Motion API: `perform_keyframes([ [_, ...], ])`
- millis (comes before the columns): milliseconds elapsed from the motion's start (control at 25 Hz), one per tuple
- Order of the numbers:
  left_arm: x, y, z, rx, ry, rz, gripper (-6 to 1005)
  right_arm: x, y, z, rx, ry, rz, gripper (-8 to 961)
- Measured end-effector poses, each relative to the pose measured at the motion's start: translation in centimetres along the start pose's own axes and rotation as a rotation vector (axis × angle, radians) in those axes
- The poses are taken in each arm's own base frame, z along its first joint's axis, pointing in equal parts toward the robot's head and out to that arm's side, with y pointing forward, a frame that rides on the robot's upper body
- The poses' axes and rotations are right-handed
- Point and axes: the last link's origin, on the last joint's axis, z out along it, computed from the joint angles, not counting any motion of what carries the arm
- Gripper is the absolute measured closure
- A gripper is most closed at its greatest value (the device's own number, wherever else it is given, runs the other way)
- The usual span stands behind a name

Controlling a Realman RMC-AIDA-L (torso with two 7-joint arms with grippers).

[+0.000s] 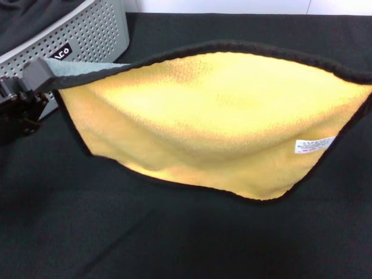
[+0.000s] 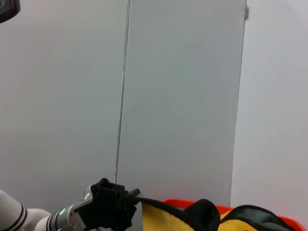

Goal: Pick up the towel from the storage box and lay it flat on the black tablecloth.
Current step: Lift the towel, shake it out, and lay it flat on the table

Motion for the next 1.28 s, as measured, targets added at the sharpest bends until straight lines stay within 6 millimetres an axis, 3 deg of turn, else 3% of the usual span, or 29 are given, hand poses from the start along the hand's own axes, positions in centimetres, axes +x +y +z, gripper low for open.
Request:
perform_keyframes([
  [600, -1.4, 0.3, -1.1, 0.051, -0.086, -0.068, 954, -1.0, 1.2, -0.2, -0.024, 0.005, -0.005, 935],
  [1000, -2.2, 2.7, -2.4, 0.063, -0.078, -0.045, 954, -1.5, 2.8, -0.5, -0.038, 0.016, 0.015, 933],
  [1280, -3.4, 2.6, -1.6, 0.041, -0.110, -0.072, 953, -1.5, 3.3, -0.1, -0.075, -0.002, 0.041, 932],
])
